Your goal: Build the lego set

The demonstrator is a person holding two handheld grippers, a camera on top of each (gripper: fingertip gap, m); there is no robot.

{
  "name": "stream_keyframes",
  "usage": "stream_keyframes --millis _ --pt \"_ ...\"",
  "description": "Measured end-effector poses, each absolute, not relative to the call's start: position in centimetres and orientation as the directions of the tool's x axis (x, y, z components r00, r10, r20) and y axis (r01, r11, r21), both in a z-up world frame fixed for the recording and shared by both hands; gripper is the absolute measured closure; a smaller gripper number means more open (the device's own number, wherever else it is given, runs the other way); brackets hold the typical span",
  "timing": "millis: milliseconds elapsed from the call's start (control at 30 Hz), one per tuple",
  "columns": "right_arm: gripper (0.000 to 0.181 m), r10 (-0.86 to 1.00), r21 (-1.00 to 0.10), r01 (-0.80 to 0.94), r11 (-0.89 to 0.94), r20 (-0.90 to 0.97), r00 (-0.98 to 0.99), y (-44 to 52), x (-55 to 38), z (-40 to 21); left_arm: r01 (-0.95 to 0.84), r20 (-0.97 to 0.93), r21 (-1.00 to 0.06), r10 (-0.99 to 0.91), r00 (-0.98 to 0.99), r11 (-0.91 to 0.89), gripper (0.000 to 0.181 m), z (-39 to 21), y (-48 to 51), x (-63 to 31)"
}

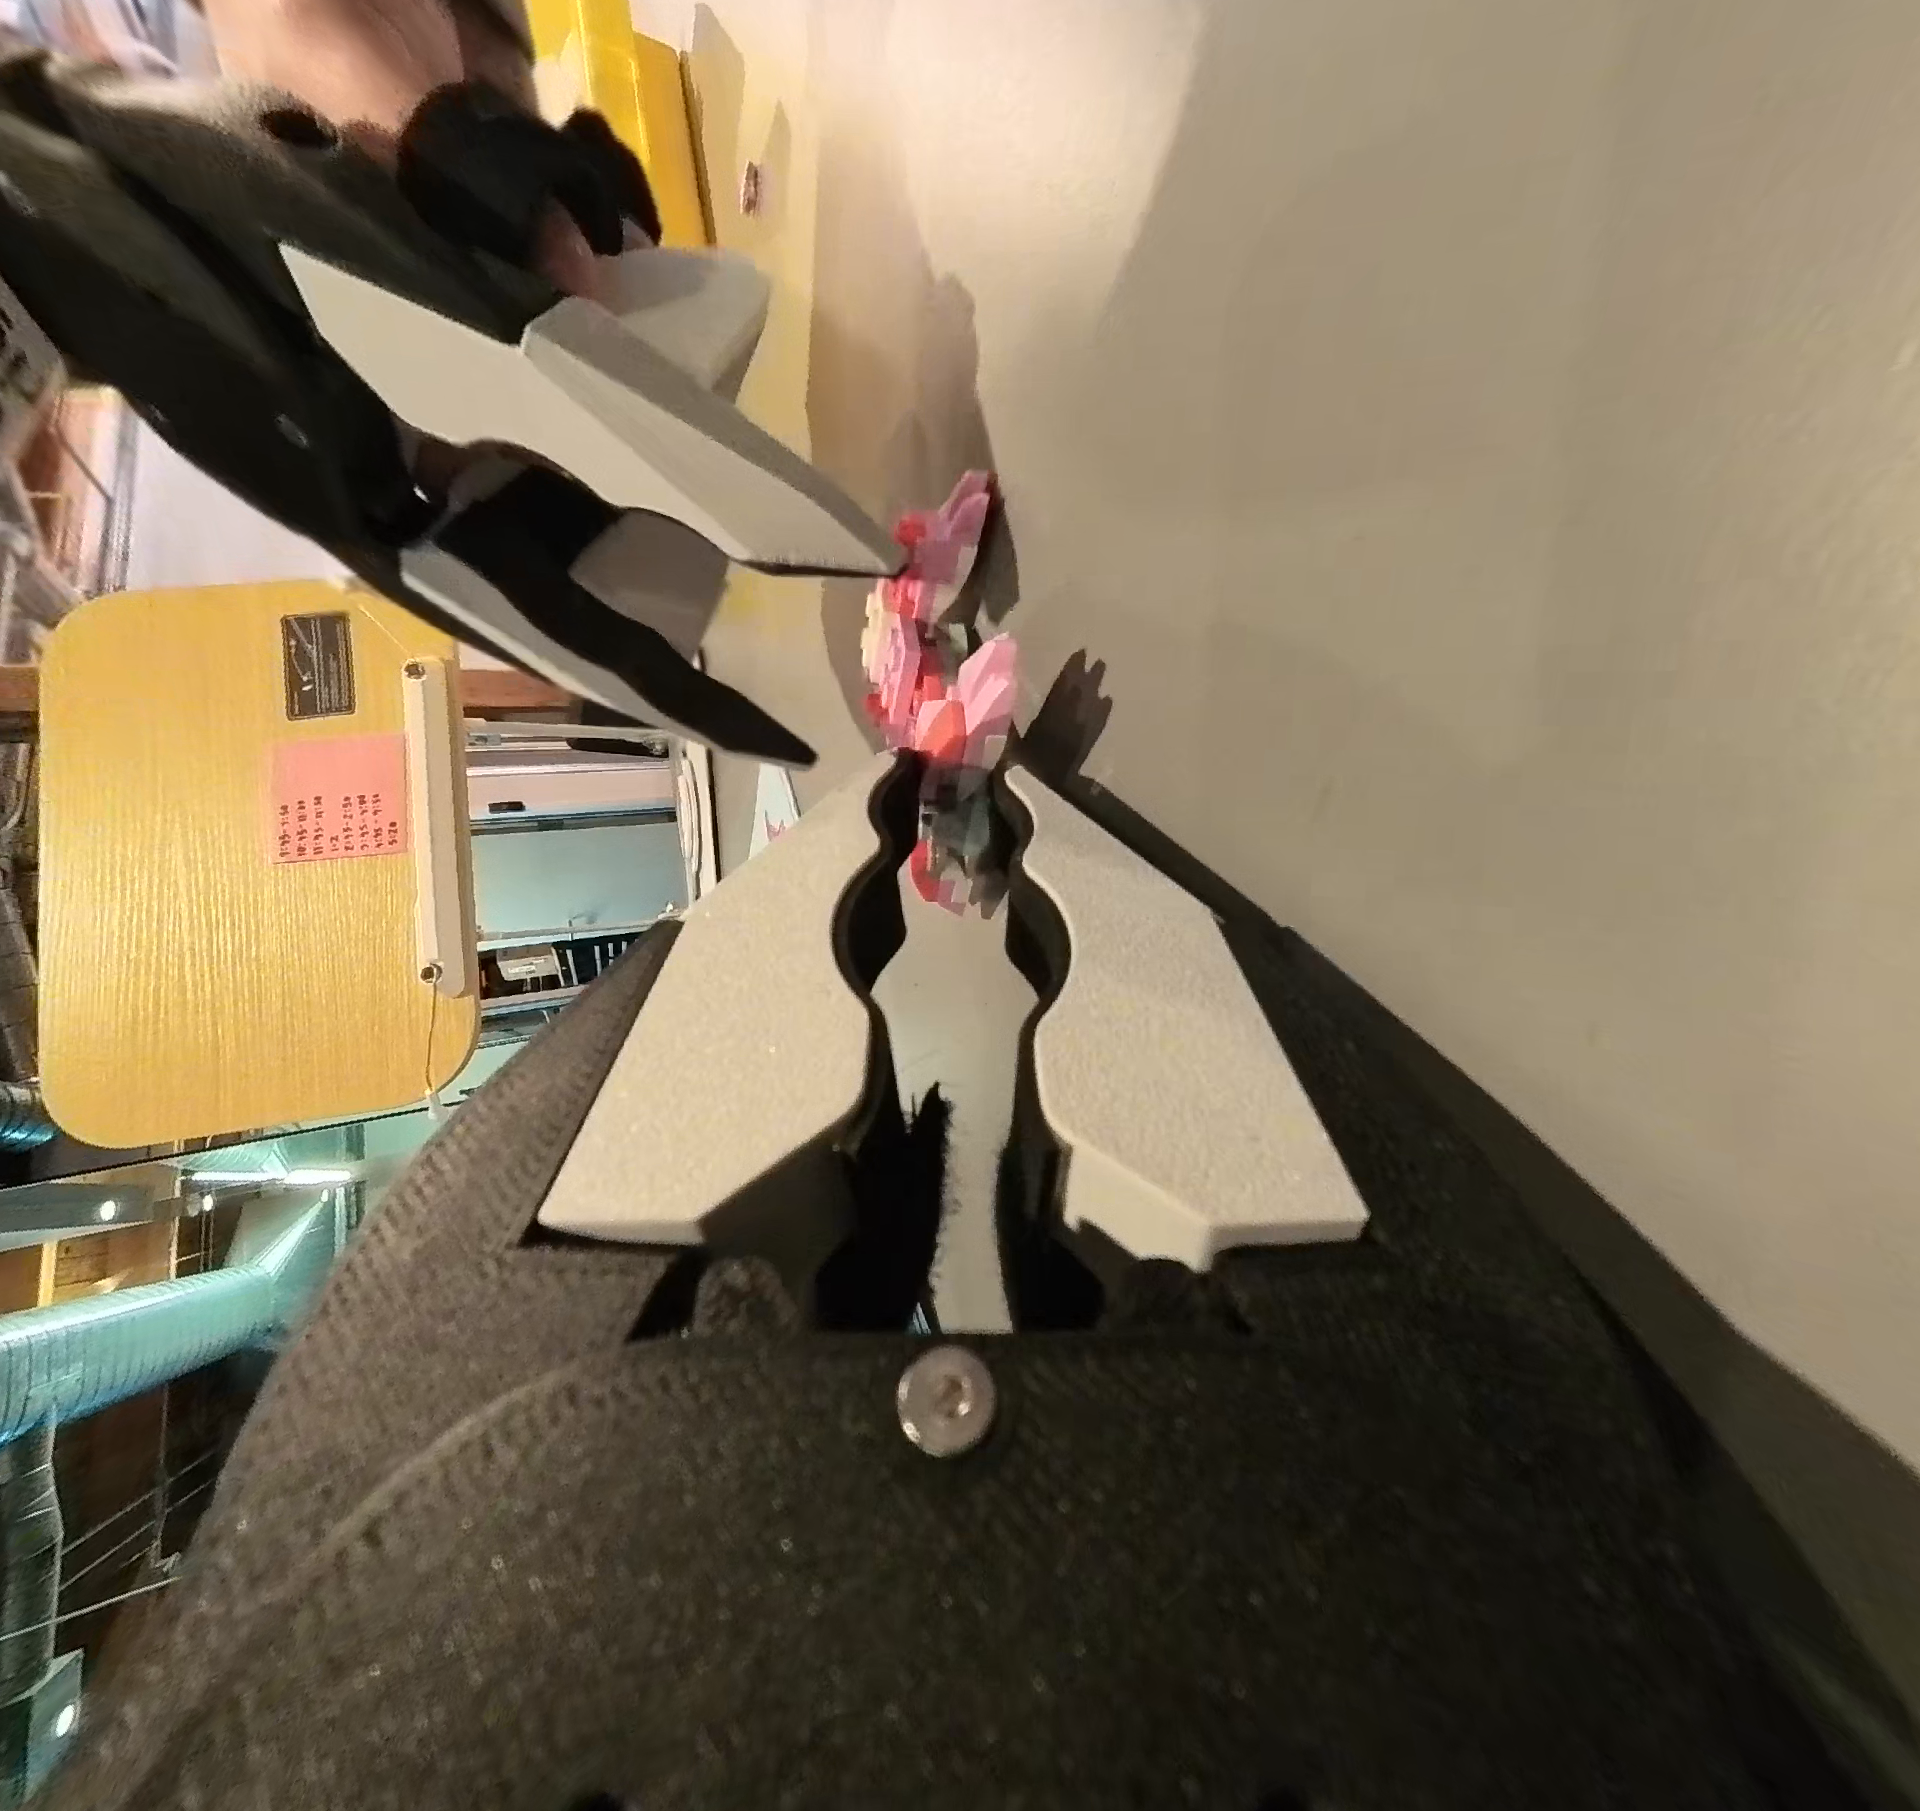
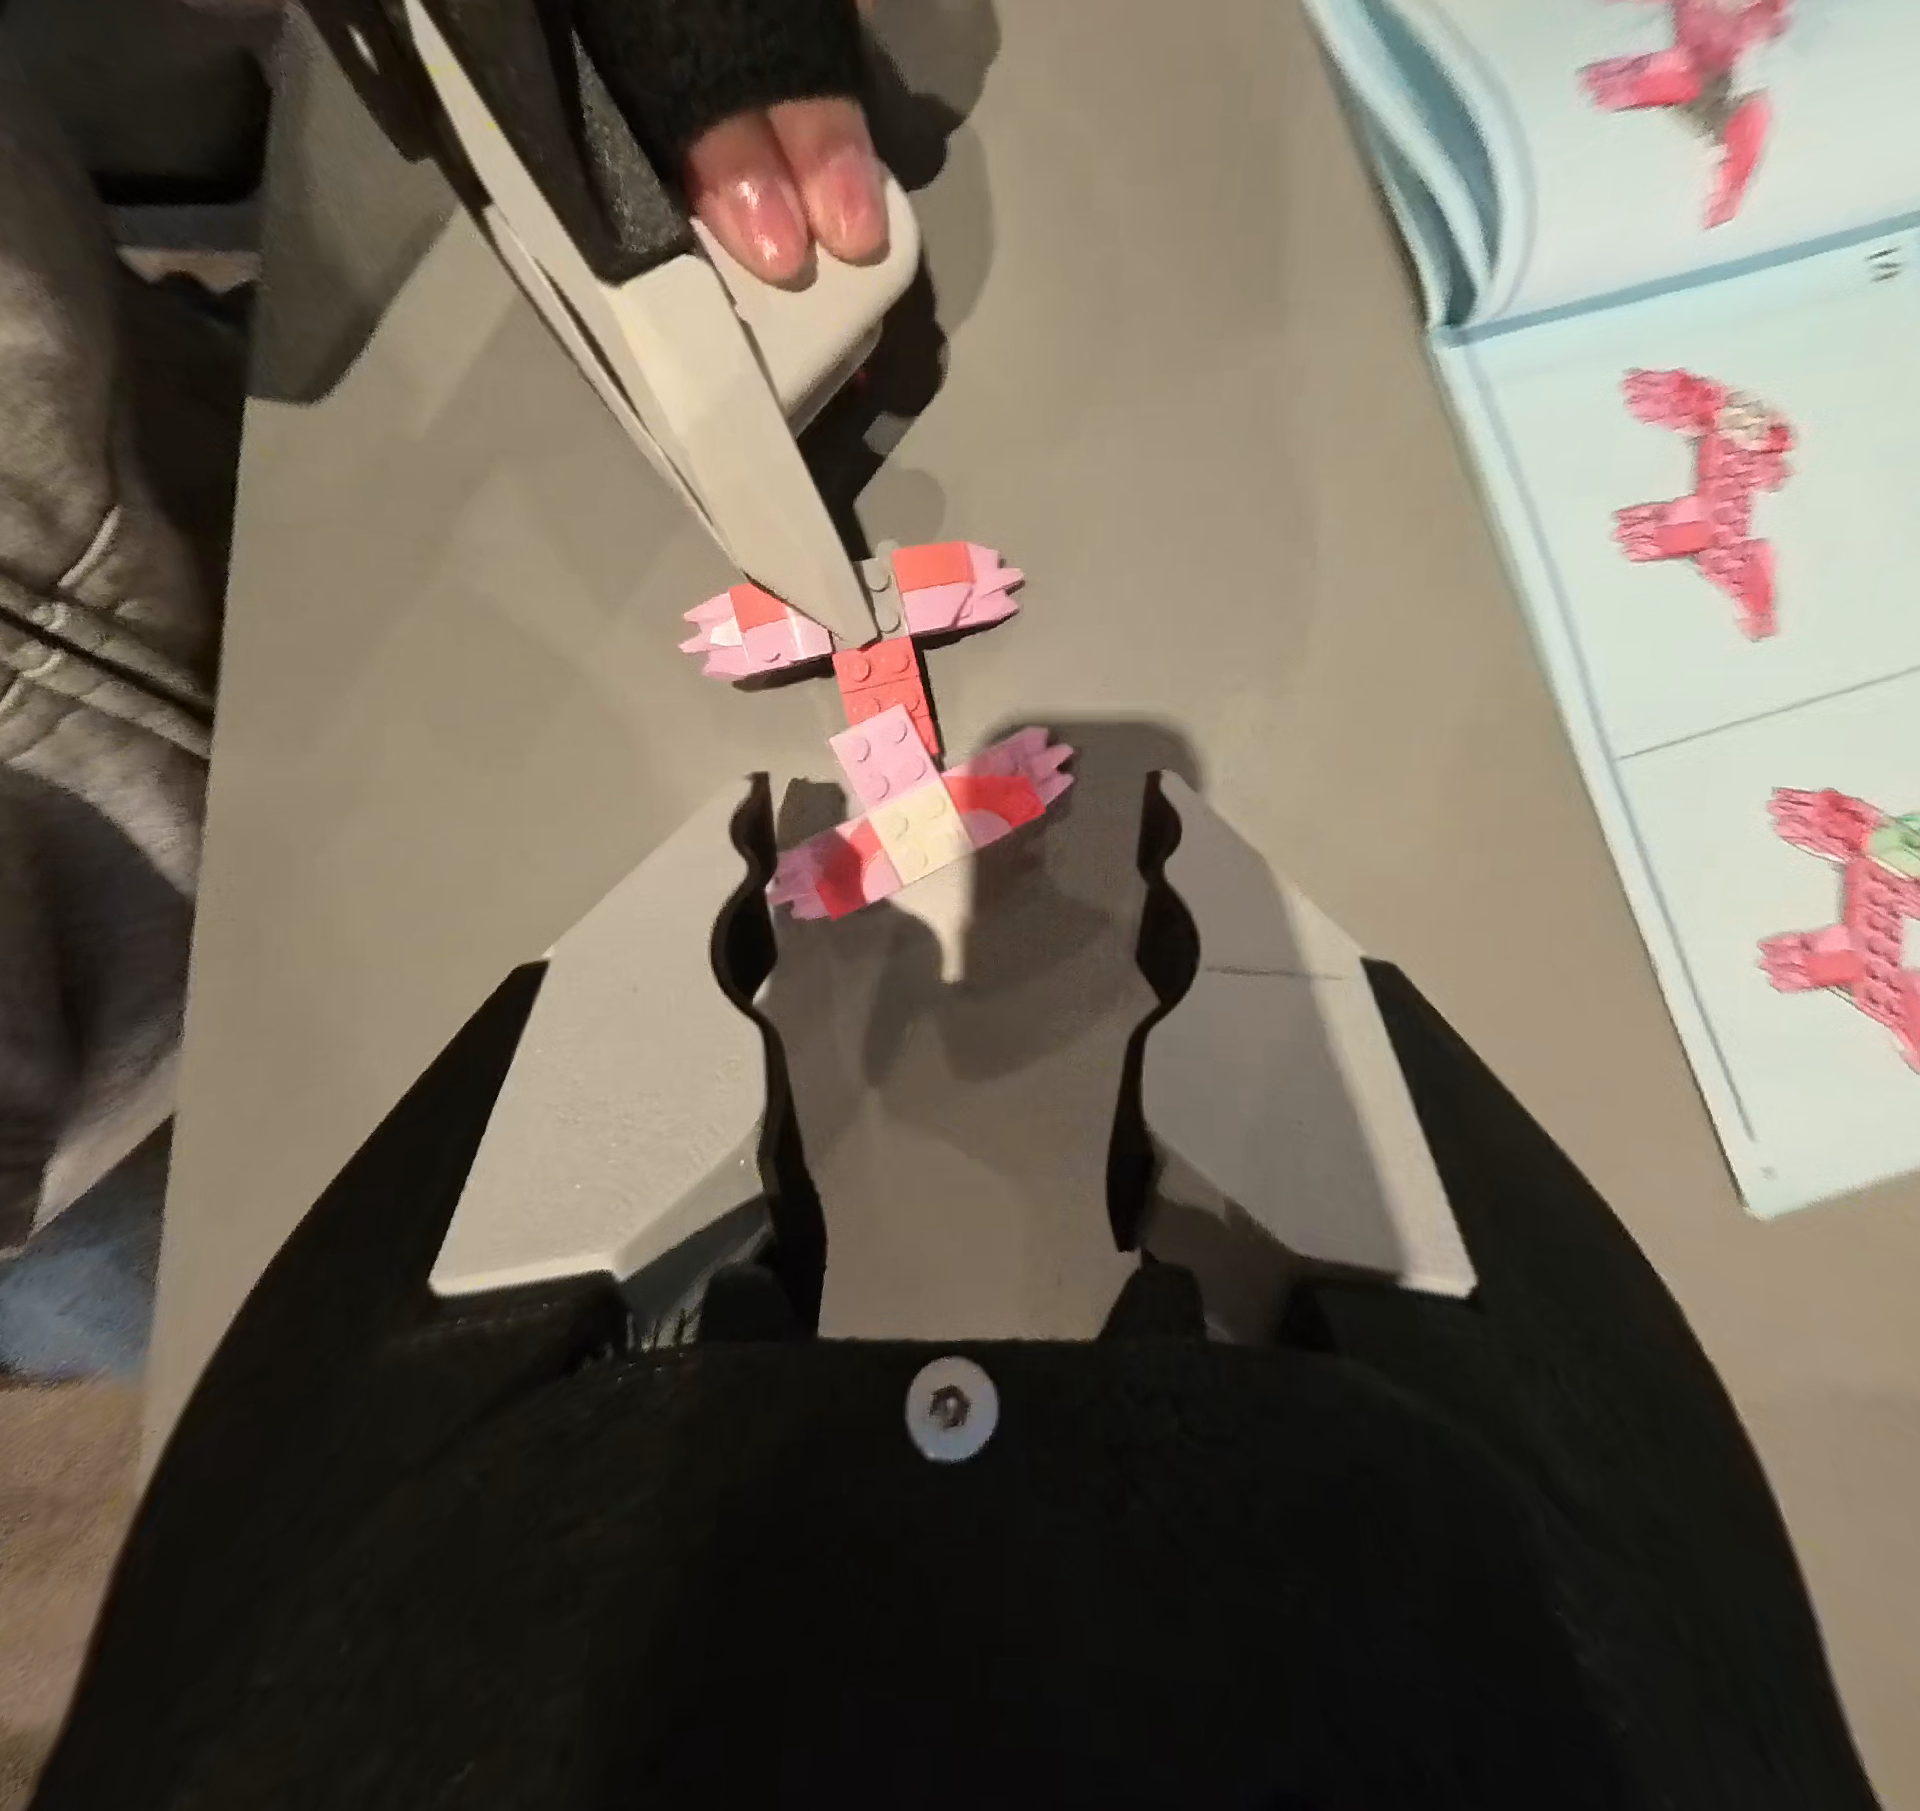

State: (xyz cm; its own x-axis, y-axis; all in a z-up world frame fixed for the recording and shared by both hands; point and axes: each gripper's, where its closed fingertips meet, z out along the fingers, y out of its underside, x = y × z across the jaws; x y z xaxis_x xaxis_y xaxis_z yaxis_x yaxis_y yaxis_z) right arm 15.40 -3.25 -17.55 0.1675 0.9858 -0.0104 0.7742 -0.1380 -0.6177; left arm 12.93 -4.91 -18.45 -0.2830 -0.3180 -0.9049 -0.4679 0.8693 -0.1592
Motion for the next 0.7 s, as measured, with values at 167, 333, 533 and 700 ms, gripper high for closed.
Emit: stream_keyframes --millis 167,333,533,700 --pt "0.115 0.936 -0.681 0.722 -0.121 0.163 0.311 -4.5 15.5 -16.5 -0.468 -0.907 -0.156 -0.314 -0.282 0.870 0.168 -18.5 -5.0 13.0" --pt "0.121 0.802 -0.638 0.755 -0.151 0.367 0.471 -5.1 16.1 -17.8 -0.474 -0.911 -0.141 -0.301 -0.281 0.869 0.168 -18.5 -5.1 13.2" --pt "0.132 0.745 -0.583 0.795 -0.167 0.454 0.489 -5.5 15.9 -18.2 -0.481 -0.915 -0.127 -0.289 -0.280 0.867 0.168 -18.5 -5.2 13.4" --pt "0.133 0.775 -0.626 0.733 -0.268 0.311 0.549 -5.6 15.5 -18.6 -0.493 -0.916 -0.127 -0.292 -0.275 0.861 0.168 -18.5 -5.2 13.4"
